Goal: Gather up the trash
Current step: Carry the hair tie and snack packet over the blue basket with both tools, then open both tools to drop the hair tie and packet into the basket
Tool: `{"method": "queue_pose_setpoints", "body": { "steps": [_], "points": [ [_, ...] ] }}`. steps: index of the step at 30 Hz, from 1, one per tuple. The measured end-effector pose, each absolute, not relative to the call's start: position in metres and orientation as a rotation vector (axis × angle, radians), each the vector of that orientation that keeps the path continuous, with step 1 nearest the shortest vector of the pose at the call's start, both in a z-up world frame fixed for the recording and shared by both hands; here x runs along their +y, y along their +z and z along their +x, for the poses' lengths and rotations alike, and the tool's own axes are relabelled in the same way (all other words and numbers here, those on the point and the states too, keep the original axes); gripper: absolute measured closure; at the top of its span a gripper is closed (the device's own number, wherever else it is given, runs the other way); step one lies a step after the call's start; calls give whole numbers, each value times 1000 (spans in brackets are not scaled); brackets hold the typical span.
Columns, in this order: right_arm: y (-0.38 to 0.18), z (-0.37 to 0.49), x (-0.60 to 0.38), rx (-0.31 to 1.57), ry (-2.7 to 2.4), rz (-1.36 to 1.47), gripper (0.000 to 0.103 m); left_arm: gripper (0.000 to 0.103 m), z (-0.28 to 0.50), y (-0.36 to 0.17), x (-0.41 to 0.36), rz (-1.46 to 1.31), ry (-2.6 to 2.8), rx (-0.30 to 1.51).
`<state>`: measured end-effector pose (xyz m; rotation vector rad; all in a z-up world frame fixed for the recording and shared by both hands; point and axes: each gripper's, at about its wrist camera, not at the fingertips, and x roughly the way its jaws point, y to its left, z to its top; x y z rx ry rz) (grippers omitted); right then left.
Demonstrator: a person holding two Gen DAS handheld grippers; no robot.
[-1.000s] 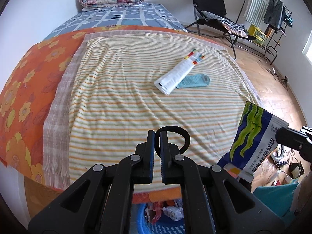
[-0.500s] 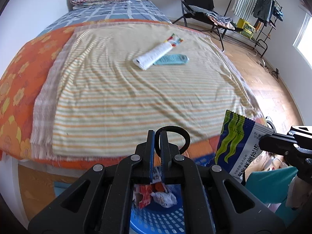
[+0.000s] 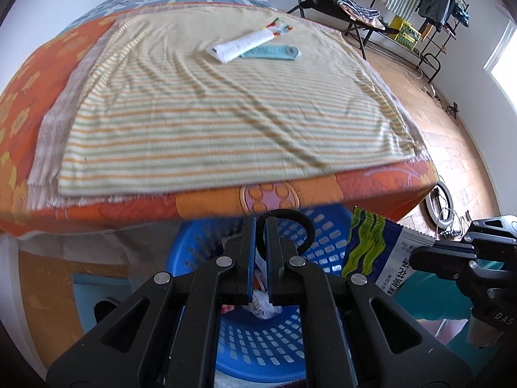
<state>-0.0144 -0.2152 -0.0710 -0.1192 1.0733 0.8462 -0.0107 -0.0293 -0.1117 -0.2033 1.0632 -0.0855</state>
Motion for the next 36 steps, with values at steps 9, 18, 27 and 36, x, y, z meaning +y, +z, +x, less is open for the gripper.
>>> {"method": "queue_pose_setpoints", "body": {
  "steps": [9,18,27,36],
  "points": [
    [-89,-23,-217,1121,834,-130,103,100,-23,-129,-33,-207,-91,1103],
    [-106,-29,-212,1169,821,-146,91,100,-32,-144,-30,-194,-83,1135],
    [-112,-31,-209,1171,789,-198,62,51,-35,-151,-27,-187,-49,1141],
    [-108,-31,-208,1135,752,-218,21,33,-35,-151,-22,-185,-19,1139]
  ]
}}
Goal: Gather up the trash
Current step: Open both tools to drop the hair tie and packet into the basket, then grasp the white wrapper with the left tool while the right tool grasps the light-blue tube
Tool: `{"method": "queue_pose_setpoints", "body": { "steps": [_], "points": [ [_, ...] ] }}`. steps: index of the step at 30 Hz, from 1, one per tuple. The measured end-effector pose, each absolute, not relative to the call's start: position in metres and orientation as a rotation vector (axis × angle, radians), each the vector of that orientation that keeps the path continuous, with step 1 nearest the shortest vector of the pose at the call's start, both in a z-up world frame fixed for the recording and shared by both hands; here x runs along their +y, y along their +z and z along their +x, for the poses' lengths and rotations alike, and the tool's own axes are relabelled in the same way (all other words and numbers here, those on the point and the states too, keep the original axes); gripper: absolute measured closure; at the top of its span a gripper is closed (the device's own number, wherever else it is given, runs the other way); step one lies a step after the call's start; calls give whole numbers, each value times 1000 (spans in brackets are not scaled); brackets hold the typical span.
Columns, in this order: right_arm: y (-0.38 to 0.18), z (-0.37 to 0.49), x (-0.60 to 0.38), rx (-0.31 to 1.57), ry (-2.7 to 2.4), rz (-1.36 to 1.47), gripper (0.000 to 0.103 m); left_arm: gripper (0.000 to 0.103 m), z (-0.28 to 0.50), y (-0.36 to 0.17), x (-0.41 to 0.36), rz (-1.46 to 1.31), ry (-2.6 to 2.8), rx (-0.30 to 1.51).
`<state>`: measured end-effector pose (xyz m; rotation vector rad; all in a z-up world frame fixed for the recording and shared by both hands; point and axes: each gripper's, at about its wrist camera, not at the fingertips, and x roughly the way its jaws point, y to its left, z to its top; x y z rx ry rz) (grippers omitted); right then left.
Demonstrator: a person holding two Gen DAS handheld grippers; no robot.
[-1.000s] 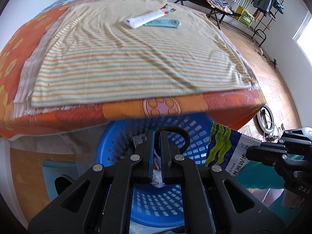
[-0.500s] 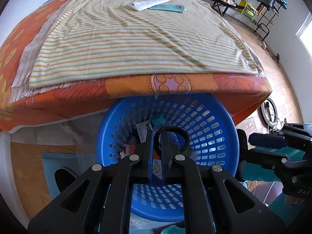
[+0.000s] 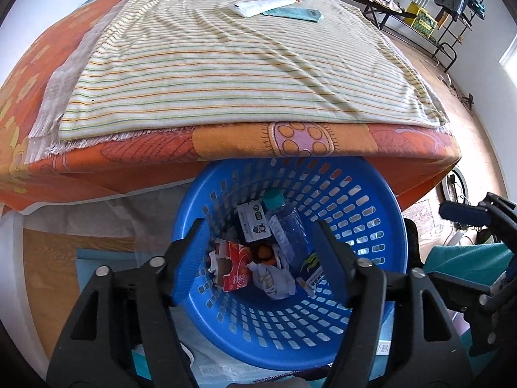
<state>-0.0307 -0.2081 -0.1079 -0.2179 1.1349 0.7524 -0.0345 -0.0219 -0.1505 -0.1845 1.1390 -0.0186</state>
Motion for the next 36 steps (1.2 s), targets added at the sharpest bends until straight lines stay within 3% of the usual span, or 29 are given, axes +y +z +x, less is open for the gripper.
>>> {"method": "queue_pose_setpoints", "body": {
  "steps": [13,36],
  "points": [
    [-96,-22,-208,1079,700,-241,12,33,-29,-144,-19,-181,-15,1130],
    [-64,63,-232,979,580,-78,12,33,69,-86,0,-155,-82,1031]
  ]
}}
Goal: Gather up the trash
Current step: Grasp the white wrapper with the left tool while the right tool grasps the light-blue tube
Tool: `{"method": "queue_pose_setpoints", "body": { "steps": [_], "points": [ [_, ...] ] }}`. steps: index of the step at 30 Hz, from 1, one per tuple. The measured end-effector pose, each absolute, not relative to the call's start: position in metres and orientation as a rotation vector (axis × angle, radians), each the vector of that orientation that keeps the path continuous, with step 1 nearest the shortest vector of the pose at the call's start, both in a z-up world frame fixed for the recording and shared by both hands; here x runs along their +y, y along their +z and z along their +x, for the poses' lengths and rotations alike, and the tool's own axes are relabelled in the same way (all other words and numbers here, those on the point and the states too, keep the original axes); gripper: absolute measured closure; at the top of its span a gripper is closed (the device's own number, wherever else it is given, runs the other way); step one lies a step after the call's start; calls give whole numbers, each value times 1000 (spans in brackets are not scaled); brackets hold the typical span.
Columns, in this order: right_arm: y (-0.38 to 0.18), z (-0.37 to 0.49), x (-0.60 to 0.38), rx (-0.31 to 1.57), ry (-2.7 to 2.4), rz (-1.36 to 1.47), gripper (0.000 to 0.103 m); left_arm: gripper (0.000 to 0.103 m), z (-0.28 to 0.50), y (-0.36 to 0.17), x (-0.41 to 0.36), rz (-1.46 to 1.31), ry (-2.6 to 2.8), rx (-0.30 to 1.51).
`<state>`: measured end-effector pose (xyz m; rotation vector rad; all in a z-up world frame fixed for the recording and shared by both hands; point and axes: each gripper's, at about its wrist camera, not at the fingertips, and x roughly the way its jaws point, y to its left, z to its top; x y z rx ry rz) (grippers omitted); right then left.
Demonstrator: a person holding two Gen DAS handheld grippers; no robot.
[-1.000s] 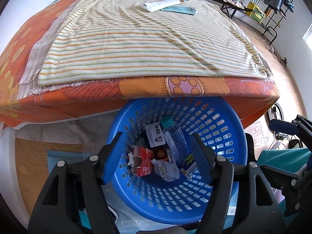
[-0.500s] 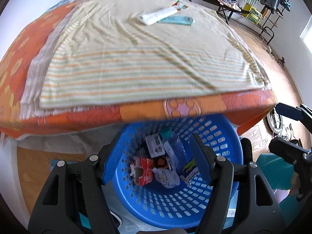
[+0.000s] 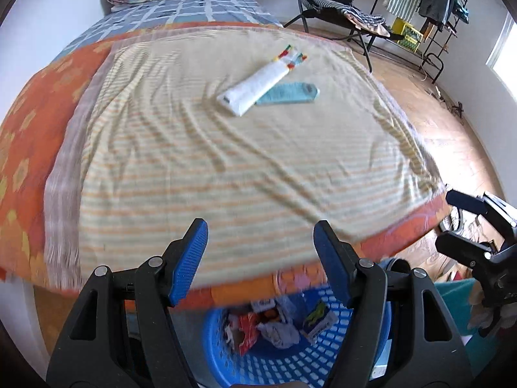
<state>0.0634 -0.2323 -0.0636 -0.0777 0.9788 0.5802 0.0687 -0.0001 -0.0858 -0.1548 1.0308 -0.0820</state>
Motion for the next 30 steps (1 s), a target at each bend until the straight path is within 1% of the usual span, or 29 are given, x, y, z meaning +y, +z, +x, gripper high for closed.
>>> {"method": "queue_pose_setpoints", "body": {
  "steps": [7,12,15,18,21,24,30],
  "points": [
    [-58,123,-232,999,543,-44,12,33,127,-80,10,-212,-104,1023],
    [-59,173,-236,1028,550,102,13,33,164,-78,11,-205,-113,998],
    [-68,203,-235,1062,556,191,20,33,186,-82,10,-196,-118,994],
    [-80,227,-232,1097,548,257,31,33,204,-89,10,-177,-114,996],
    [-93,246,-228,1124,535,301,34,33,220,-99,10,-164,-113,1010],
    [-107,263,-222,1153,525,338,40,33,235,-107,14,-174,-109,1019],
    [-123,286,-212,1163,510,368,41,33,257,-120,19,-209,-121,1025]
  ]
}}
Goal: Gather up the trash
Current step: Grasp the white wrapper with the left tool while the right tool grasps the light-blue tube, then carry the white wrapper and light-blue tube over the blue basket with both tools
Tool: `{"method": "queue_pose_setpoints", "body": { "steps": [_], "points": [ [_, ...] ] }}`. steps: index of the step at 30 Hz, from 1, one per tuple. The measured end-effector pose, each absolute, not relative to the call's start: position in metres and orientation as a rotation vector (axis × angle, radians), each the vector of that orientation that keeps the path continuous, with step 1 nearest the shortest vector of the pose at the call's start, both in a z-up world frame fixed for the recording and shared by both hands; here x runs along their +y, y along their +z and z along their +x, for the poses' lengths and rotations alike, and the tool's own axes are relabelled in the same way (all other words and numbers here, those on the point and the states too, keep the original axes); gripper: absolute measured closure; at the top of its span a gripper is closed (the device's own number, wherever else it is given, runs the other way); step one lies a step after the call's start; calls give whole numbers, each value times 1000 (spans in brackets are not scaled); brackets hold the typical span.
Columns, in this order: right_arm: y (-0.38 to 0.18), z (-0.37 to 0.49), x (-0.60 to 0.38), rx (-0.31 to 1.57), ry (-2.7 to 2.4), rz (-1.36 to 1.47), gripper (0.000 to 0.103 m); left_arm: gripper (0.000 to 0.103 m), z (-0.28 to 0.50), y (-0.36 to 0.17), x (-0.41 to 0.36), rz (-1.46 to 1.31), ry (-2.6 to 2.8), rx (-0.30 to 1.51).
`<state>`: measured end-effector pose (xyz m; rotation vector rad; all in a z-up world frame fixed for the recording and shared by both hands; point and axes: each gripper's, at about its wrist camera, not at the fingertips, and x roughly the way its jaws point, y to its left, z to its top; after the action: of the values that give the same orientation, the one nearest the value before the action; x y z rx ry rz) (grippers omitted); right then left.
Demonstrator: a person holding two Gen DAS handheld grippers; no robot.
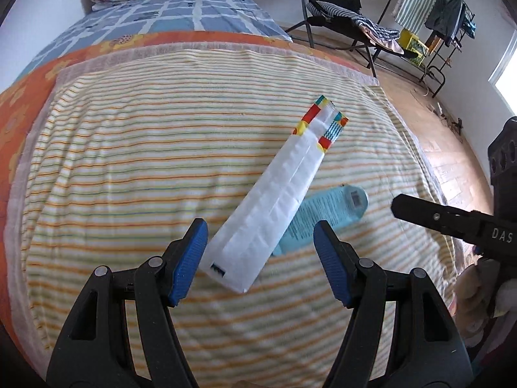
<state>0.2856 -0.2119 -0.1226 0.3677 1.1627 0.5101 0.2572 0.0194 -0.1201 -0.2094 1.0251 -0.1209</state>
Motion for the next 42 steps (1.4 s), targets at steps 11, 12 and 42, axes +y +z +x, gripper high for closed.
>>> {"method": "queue_pose_setpoints", "body": {
  "steps": [11,12,42],
  "points": [
    [-139,300,-192,1181,491,341,52,53,265,-134,18,-192,-106,1054],
    [-139,301,-191,1179,493,335,54,54,265,-134,18,-190,-107,1053],
    [-57,248,-193,936,502,28,85,80,206,-79,40,-219,-58,955]
  ]
}}
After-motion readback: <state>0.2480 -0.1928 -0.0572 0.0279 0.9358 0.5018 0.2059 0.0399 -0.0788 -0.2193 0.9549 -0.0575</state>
